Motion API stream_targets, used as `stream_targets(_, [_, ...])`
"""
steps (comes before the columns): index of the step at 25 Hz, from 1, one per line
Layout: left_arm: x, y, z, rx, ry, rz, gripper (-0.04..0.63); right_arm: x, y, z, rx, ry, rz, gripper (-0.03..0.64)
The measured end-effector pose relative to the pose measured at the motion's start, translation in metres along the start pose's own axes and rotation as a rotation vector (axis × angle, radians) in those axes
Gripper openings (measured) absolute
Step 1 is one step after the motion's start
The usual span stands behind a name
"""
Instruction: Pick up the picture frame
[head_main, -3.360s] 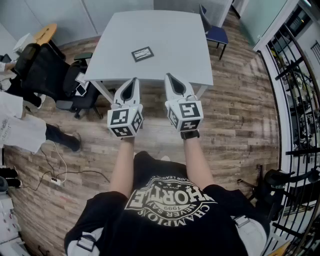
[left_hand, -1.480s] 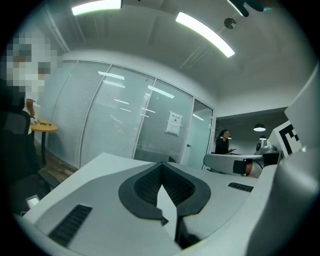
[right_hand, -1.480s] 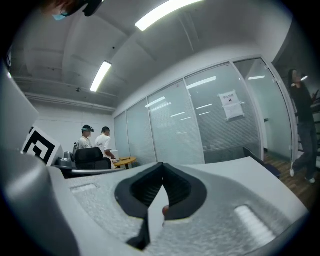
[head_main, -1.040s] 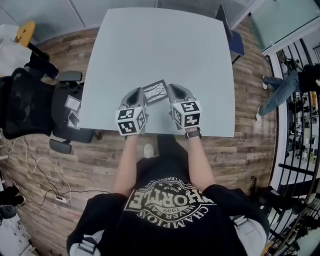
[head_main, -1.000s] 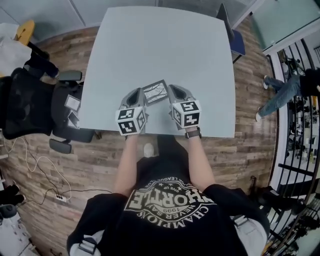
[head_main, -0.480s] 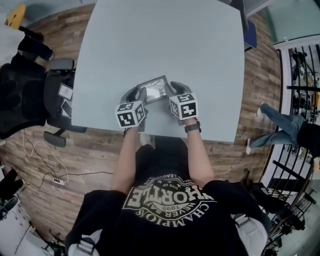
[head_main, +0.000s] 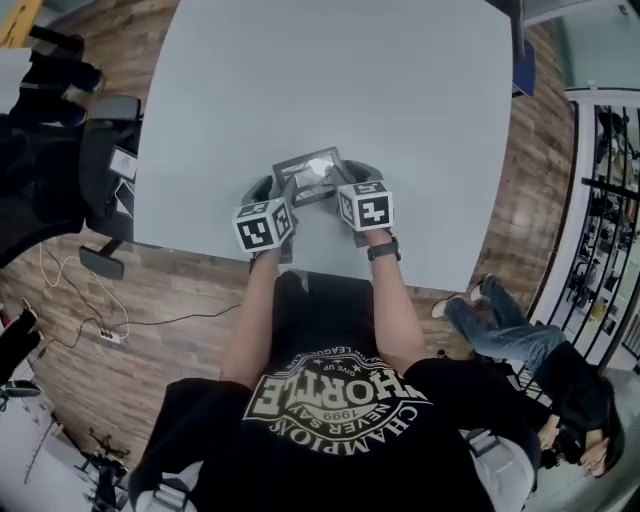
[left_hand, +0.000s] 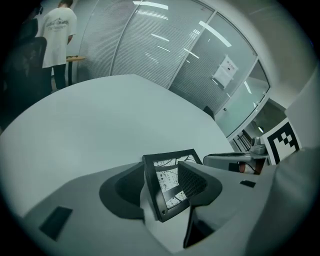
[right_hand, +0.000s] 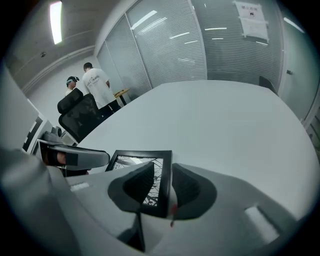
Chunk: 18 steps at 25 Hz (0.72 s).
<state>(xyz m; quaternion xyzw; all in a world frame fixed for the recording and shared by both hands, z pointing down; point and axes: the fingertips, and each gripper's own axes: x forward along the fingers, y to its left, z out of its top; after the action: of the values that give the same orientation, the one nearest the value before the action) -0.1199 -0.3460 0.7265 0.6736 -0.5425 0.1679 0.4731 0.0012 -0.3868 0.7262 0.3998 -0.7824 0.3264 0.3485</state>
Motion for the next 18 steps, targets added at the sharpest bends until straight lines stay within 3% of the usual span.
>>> stream_targets(9, [0.013,0.016,-0.022,-0.066,0.054,0.038,0.204,0.02,-0.002,-0.011,-0.001,0.046,-0.014,0.108])
stream_targets(18, [0.012,0.025,-0.024,-0.066,0.061,0.094,0.132,0.024,-0.002,-0.018,0.042,0.072,-0.029,0.077])
